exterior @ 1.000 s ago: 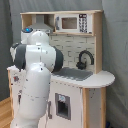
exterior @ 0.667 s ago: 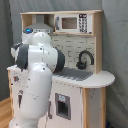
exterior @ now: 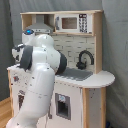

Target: Play with the kitchen

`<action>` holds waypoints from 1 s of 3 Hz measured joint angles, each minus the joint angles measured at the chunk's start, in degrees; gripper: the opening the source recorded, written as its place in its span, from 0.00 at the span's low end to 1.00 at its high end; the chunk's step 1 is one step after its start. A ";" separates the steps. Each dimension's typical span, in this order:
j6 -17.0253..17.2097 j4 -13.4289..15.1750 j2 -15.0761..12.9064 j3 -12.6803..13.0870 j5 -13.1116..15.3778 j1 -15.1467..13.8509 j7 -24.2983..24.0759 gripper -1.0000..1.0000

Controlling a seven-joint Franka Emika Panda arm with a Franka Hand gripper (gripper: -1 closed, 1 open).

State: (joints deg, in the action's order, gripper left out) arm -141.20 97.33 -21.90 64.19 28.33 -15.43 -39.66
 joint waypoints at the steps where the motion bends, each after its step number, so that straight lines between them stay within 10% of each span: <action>1: 0.29 -2.94 -2.63 -2.96 2.09 4.12 -0.64 0.00; 3: 1.40 -10.18 -8.09 -8.55 5.61 12.33 -1.40 0.00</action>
State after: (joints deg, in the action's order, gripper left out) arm -139.80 87.15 -30.00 55.64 33.94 -3.10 -41.06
